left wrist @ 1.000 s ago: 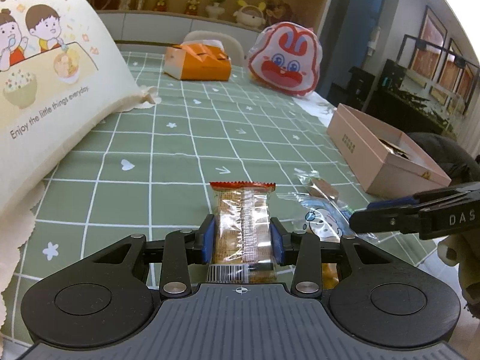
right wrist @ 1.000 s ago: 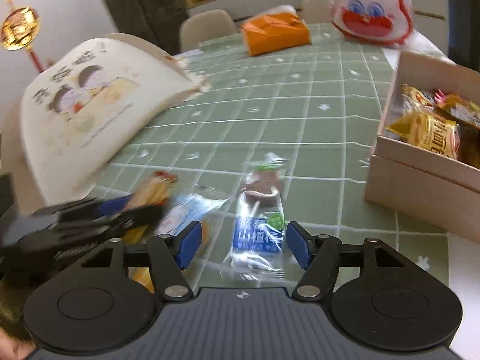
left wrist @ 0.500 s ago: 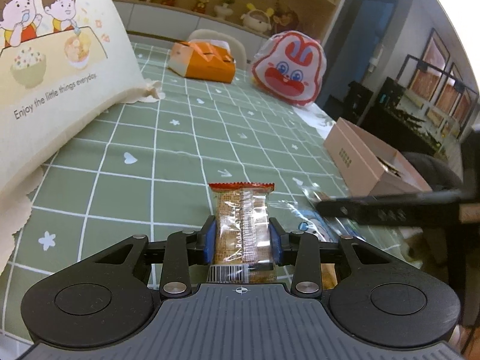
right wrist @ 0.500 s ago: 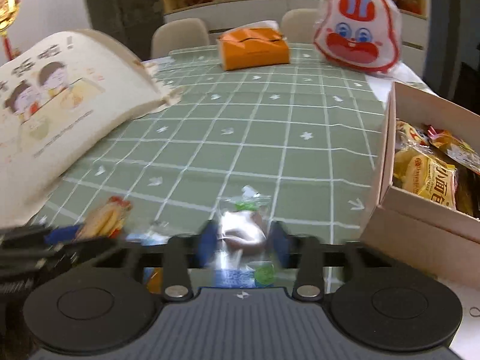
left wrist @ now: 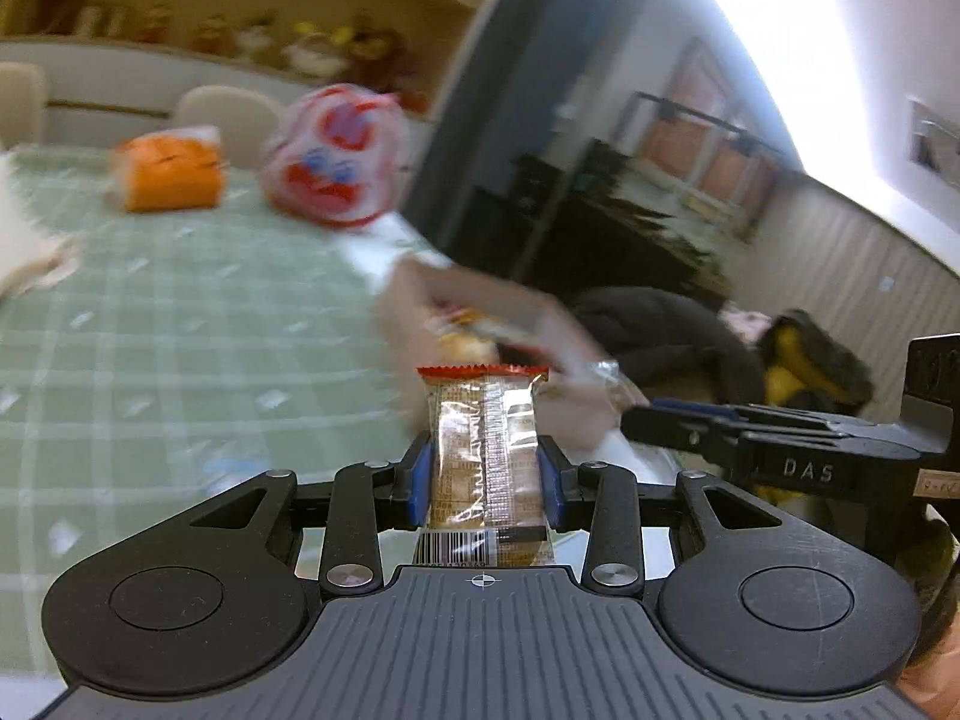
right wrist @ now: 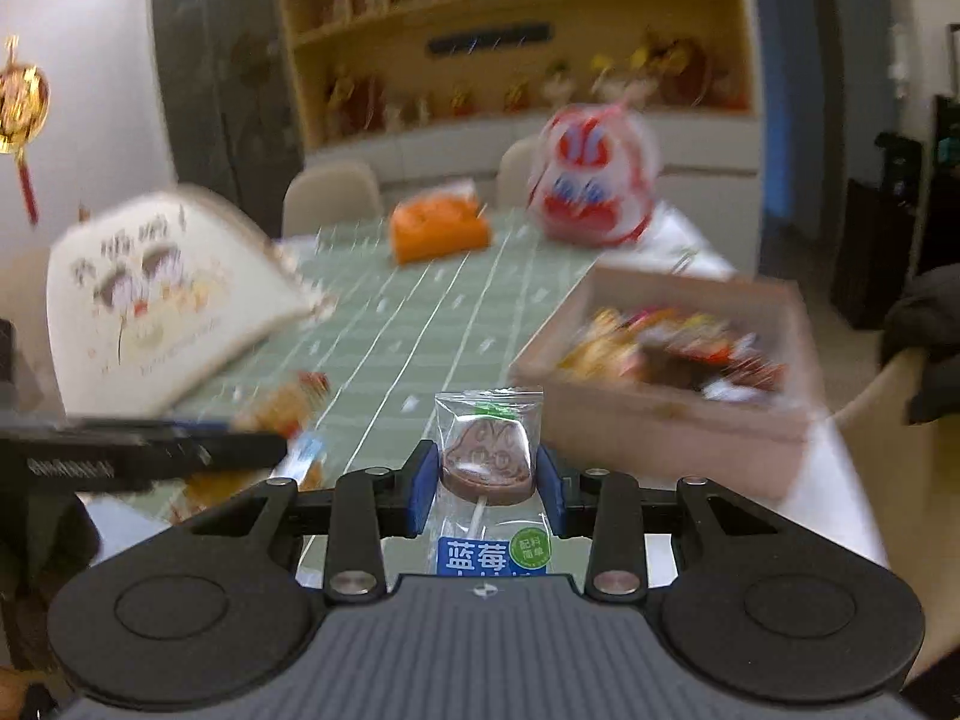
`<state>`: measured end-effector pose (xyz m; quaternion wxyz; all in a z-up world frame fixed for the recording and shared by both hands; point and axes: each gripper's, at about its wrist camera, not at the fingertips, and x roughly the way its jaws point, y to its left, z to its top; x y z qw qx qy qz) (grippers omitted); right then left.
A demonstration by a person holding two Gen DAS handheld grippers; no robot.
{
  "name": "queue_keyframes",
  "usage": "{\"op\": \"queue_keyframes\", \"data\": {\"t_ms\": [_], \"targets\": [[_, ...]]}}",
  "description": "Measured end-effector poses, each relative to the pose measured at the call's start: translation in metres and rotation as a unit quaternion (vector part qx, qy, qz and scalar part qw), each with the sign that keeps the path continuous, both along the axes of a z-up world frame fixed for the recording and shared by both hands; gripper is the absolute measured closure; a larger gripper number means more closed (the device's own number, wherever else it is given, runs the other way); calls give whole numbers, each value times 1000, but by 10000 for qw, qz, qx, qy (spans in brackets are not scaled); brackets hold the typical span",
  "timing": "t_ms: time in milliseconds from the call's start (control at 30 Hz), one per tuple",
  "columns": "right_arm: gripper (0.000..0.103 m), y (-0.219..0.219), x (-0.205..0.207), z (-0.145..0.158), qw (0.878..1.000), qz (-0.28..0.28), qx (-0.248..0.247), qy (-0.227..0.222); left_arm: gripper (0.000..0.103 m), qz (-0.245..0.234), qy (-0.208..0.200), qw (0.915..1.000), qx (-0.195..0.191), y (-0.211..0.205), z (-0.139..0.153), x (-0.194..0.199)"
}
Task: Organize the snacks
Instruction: 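Grasp the blueberry lollipop packet with the right gripper while the left carries the biscuit stick, then drop the biscuit stick into the pink box with the left gripper while the right drops the lollipop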
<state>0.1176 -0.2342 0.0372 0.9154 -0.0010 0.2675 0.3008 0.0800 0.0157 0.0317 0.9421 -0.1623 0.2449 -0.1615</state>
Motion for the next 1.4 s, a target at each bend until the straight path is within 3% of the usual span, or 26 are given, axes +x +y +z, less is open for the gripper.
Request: {"op": "queue_keyframes", "data": {"t_ms": [200,333,433,533,600,700,767,833,933,1033,1067,1133,1200,1400], "targets": [[67,-58,29,64,9949,-655,641,-412,62,-337,-462,9983,126,-37,75,61],[67,-75,78,100,9905,-902,889,-531,62,-427,-166,9989,88,-54,99,126],[67,-74,122,117,9881,-1204,843,-449,62,-620,133,9975,-306,-54,107,173],[59,-72,168,125,9889,-1208,858,-140,60,-463,490,9971,-366,-58,88,216],[49,-72,189,119,9880,-1270,865,121,60,-479,1118,9924,-168,-64,50,247],[49,-74,196,101,9867,-1388,794,302,60,-569,1471,9869,-351,-63,2,270],[49,-74,188,90,9875,-1396,666,318,61,-486,1601,9847,-493,-59,-11,277],[48,-73,178,85,9877,-1483,436,213,61,-406,1611,9849,-492,-54,-13,278],[41,-74,161,80,9869,-1602,188,78,62,-99,1392,9901,-173,-46,-3,262],[39,-65,148,76,9874,-1583,14,27,62,160,1172,9930,-58,-30,11,223],[38,-60,144,74,9882,-1529,-30,38,62,263,1104,9934,157,-24,12,207],[36,-48,133,67,9915,-1289,-111,98,62,619,983,9895,856,-15,15,181],[35,-26,124,55,9945,-995,-255,210,63,915,923,9800,1508,-9,11,155],[34,47,79,1,9970,26,-458,630,63,1327,1068,9725,1589,29,-18,79]]}}
